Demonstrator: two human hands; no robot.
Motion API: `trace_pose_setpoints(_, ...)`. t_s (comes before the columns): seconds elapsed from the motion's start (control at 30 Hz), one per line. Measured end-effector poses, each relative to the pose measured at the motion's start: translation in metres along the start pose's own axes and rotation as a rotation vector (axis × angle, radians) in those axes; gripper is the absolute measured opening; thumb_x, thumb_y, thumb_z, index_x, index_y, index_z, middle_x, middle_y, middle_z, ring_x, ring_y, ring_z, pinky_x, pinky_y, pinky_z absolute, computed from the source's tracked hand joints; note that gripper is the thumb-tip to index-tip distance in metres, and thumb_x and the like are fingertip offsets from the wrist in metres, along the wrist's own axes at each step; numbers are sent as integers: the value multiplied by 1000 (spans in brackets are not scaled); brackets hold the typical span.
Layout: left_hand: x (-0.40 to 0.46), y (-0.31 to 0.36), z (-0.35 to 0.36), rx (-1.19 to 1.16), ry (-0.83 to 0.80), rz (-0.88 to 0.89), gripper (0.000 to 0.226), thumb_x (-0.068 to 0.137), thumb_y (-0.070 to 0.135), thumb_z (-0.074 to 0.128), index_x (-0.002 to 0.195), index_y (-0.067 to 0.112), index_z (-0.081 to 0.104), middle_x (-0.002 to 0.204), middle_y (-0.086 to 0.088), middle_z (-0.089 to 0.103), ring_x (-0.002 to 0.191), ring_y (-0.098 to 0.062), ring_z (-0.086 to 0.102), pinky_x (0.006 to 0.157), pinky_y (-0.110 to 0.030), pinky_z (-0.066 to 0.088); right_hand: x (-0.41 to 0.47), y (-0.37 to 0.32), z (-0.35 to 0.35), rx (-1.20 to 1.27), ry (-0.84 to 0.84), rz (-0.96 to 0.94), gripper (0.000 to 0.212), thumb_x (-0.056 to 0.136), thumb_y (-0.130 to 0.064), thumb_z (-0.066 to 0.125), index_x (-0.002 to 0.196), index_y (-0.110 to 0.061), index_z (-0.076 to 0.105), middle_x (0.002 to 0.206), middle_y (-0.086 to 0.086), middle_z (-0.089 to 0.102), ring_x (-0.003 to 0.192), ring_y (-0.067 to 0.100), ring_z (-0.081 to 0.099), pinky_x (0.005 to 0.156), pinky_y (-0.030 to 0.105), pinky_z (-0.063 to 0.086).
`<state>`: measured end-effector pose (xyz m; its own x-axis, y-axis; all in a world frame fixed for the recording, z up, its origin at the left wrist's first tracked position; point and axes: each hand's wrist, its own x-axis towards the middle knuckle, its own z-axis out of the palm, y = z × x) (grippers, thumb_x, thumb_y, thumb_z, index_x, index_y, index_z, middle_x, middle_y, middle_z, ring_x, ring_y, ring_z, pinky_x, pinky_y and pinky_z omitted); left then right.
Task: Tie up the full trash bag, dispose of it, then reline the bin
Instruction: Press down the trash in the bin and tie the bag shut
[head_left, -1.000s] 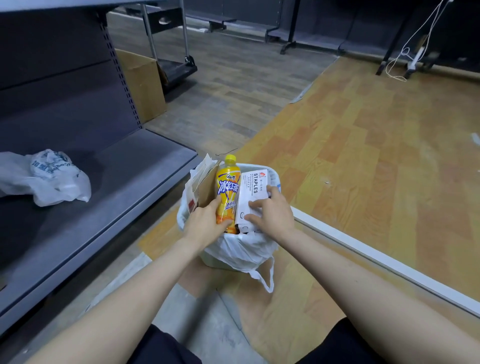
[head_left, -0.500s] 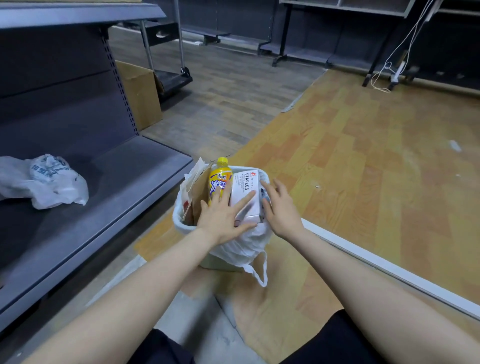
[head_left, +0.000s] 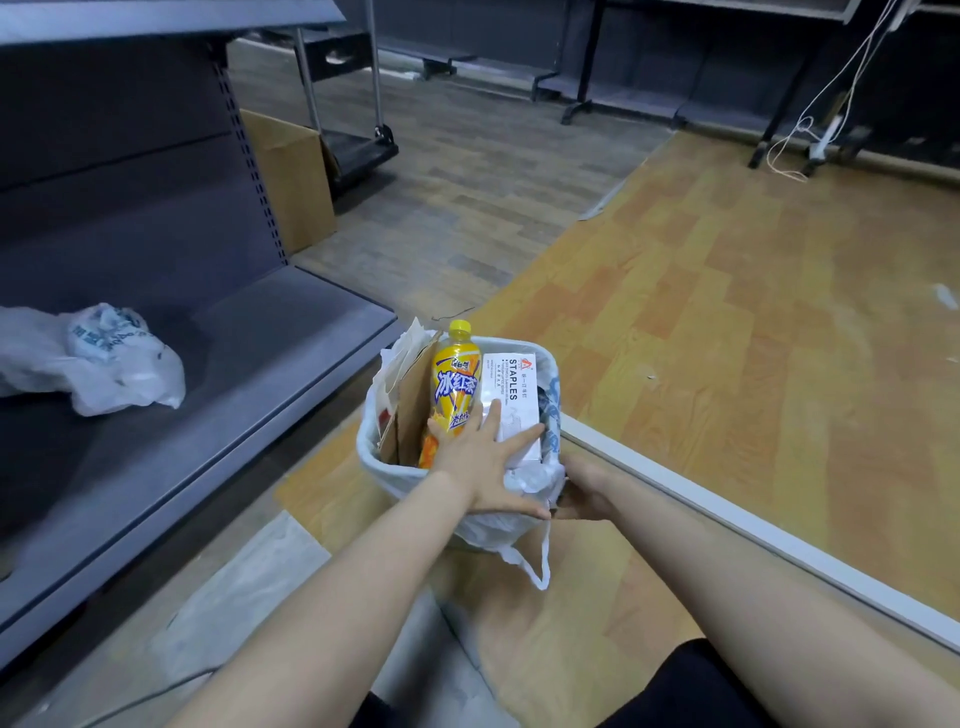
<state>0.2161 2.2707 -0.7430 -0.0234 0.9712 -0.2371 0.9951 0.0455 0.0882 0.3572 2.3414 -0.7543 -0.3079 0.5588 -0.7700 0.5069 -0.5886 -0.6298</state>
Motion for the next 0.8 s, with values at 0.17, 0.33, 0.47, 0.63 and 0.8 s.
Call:
trace_pose_setpoints(0.17,-4,4,1,11,11,-17,102,57,93,39,141,55,-4,159,-9,-8,145,-31,-11,99,-75,10,-10,-12,-3,201,209,-101,30,97,-6,34,91,-4,63,83,10,66,72,26,63,49,25,53)
trace_pose_setpoints(0.33,-6,14,-4,-77,-11,-63,84,68,90,25,141,56,2,159,-9,-7,146,-29,-10,100,-74,9,-13,-17,-7,-142,544,-285,32,99,-18,36,113,3,57,102,21,59,96,32,57,86,39,46)
trace_pose_setpoints(0.47,-9,27,-4,-80,-12,-92,63,85,74,13,144,52,5,159,-11,-5,145,-32,-13,99,-75,11,-20,-12,-19,-166,544,-326,28,99,-22,36,97,-6,58,90,15,56,83,26,52,77,36,47)
trace_pose_setpoints(0.63,-6,25,-10,-100,-46,-96,48,96,55,12,144,50,6,159,-11,-5,145,-31,-13,101,-76,12,-44,5,-39,-15,13,-129,25,96,-27,42,88,-19,65,78,-1,69,70,16,65,54,27,55)
trace_pose_setpoints(0.8,-6,29,-9,-77,-49,-102,46,100,42,15,145,50,8,159,-10,-5,145,-30,-11,100,-76,14,-49,15,-33,-123,134,-273,28,96,-20,44,72,-18,56,62,0,61,53,11,58,55,23,46)
